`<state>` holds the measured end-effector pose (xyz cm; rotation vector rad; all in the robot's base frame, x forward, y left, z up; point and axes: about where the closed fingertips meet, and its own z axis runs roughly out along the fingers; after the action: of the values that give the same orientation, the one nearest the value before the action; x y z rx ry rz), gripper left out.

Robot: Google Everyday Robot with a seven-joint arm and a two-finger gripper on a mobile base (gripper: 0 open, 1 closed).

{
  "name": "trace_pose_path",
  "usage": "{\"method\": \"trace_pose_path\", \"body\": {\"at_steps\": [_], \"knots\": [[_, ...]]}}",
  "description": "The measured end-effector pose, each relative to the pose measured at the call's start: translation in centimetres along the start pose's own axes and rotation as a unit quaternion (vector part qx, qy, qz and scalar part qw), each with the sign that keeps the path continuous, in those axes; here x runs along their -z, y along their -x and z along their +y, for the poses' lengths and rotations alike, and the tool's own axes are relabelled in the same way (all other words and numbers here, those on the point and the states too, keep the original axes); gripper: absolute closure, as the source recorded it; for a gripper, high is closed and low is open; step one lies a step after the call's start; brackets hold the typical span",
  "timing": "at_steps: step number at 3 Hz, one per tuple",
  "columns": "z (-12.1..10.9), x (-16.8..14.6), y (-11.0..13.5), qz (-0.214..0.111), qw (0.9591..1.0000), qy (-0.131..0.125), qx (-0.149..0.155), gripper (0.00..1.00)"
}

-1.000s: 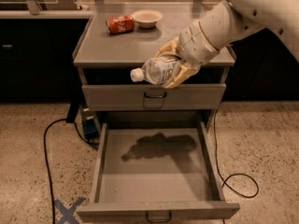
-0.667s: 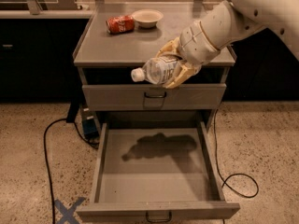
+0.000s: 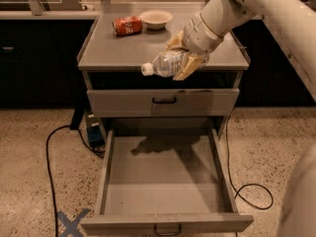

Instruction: Pick blue plastic bottle from middle drawer and place on counter

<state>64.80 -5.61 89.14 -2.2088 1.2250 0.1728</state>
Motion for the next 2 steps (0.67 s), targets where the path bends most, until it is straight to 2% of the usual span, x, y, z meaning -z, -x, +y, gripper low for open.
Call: {"method": "trace_pose_path", "body": {"at_steps": [1, 2], "knots": [[-1.6, -1.9, -4.4, 0.009, 0.9990, 0.031, -0.031, 1.00], [-3.1, -0.2, -5.7, 0.023, 0.9992, 0.005, -0.033, 1.00]]}}
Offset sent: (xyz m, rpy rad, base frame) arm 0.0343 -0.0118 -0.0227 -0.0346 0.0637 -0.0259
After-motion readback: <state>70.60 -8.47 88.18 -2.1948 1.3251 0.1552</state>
